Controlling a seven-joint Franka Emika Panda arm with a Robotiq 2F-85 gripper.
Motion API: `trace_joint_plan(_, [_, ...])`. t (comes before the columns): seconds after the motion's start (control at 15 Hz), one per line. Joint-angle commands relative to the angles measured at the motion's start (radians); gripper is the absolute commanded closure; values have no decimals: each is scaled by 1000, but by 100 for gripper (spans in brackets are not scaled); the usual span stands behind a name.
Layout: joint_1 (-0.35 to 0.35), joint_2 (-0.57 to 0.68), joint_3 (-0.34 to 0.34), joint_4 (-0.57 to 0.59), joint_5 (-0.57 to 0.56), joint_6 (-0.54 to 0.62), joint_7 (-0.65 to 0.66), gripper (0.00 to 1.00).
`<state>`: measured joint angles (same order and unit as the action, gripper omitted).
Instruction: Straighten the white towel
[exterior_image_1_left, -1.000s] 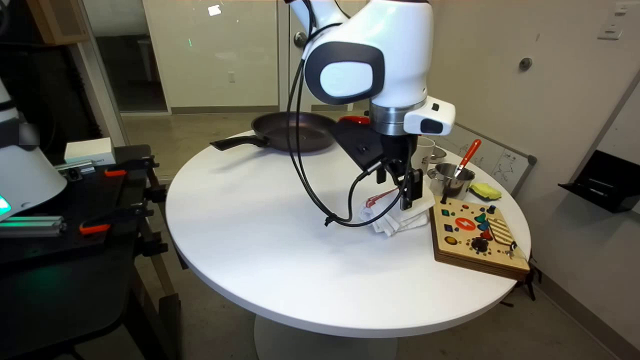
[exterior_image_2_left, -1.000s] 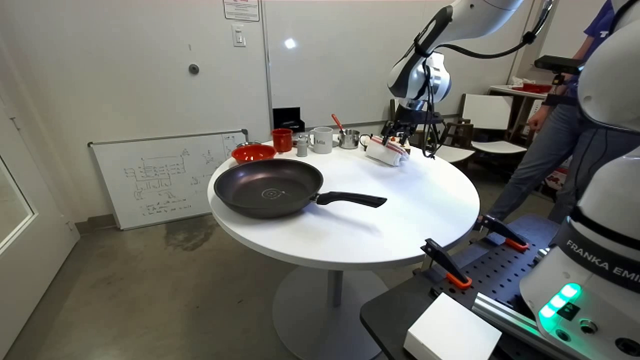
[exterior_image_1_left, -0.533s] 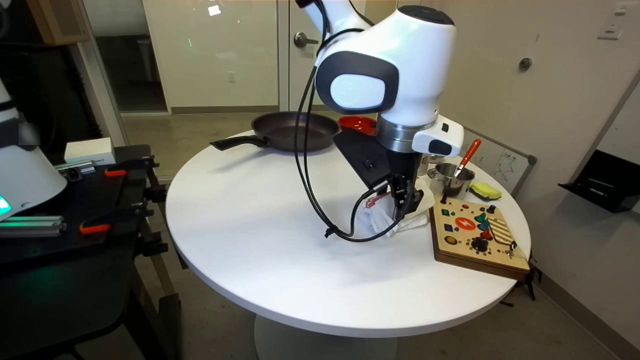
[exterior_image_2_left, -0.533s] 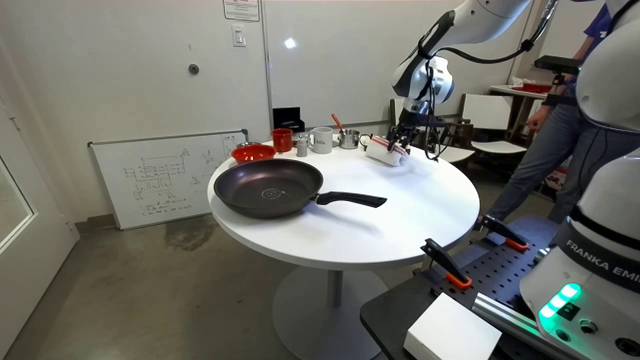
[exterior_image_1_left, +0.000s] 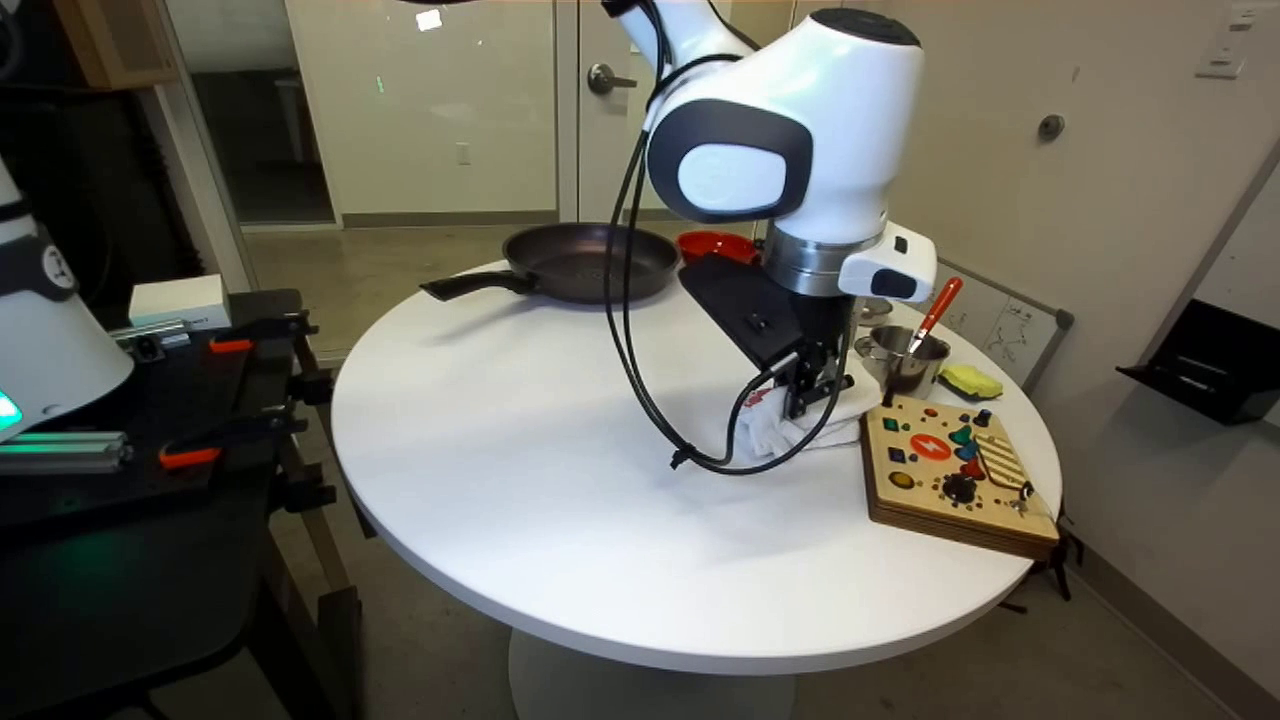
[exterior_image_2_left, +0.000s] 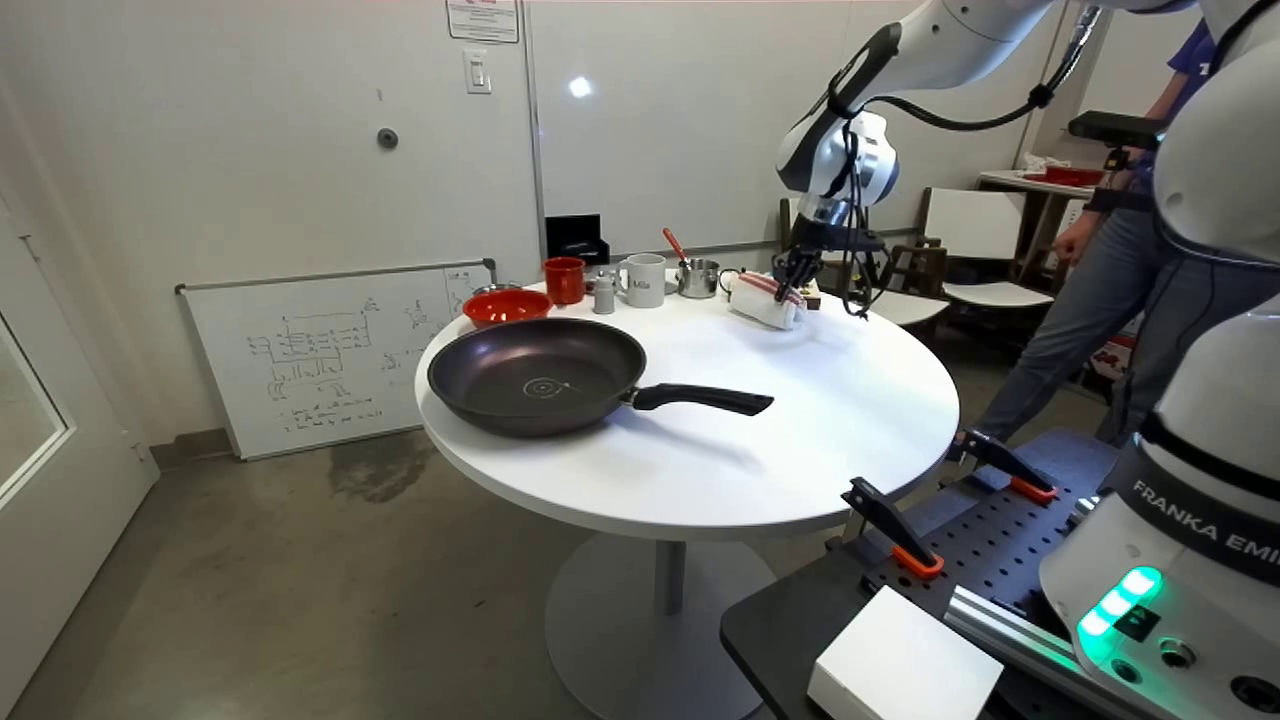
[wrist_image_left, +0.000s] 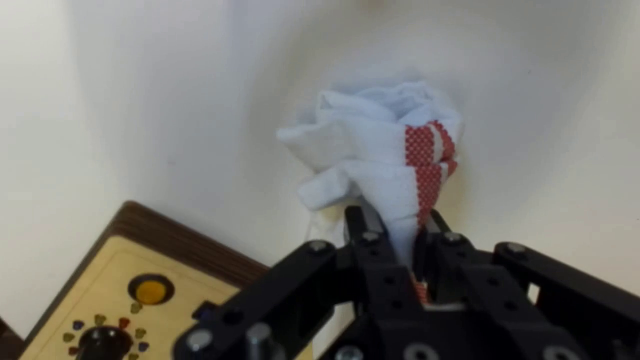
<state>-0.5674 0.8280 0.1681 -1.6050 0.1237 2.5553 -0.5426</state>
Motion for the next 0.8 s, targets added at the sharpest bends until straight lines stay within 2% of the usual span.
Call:
trace_joint_plan(0.0, [96, -58, -68, -23, -67, 91, -12, 93])
trace_joint_plan(0.47, [283, -137, -230, -70, -323, 225, 16, 93])
trace_joint_plan(0.73, [418, -151, -424, -119, -507, 406, 149, 92])
